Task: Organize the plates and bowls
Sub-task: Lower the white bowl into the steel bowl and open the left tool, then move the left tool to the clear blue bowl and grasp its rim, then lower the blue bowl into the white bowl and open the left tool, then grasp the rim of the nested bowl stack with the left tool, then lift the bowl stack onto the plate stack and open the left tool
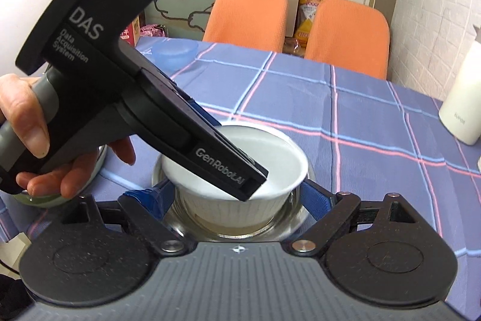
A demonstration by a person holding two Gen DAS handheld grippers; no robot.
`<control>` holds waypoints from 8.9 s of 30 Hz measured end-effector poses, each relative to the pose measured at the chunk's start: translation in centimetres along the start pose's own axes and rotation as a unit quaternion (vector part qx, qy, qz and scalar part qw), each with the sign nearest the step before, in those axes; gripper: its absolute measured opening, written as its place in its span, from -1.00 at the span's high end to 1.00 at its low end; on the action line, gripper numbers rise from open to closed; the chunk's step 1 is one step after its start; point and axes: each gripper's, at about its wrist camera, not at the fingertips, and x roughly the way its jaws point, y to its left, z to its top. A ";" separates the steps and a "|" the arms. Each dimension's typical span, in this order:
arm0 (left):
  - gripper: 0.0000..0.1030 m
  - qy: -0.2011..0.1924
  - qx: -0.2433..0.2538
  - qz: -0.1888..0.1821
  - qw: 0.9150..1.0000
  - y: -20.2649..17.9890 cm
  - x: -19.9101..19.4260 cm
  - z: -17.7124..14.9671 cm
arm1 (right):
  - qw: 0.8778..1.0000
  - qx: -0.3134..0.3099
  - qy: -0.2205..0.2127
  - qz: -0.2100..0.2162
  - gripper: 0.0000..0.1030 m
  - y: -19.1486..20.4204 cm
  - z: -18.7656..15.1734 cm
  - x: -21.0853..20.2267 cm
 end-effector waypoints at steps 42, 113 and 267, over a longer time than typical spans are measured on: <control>-0.47 -0.039 -0.242 0.129 0.961 33.9 -3.7 2.4 | 0.993 -0.026 0.005 0.116 -0.50 8.8 15.3 15.3; -0.06 -0.005 -0.039 -0.037 0.999 1.3 -1.1 -0.2 | 1.000 -0.015 -0.016 -0.004 -0.44 0.5 0.8 0.2; 0.32 -0.071 -0.186 0.128 0.972 6.4 -7.2 -4.7 | 0.990 0.127 -0.064 0.001 -0.48 6.8 1.6 2.4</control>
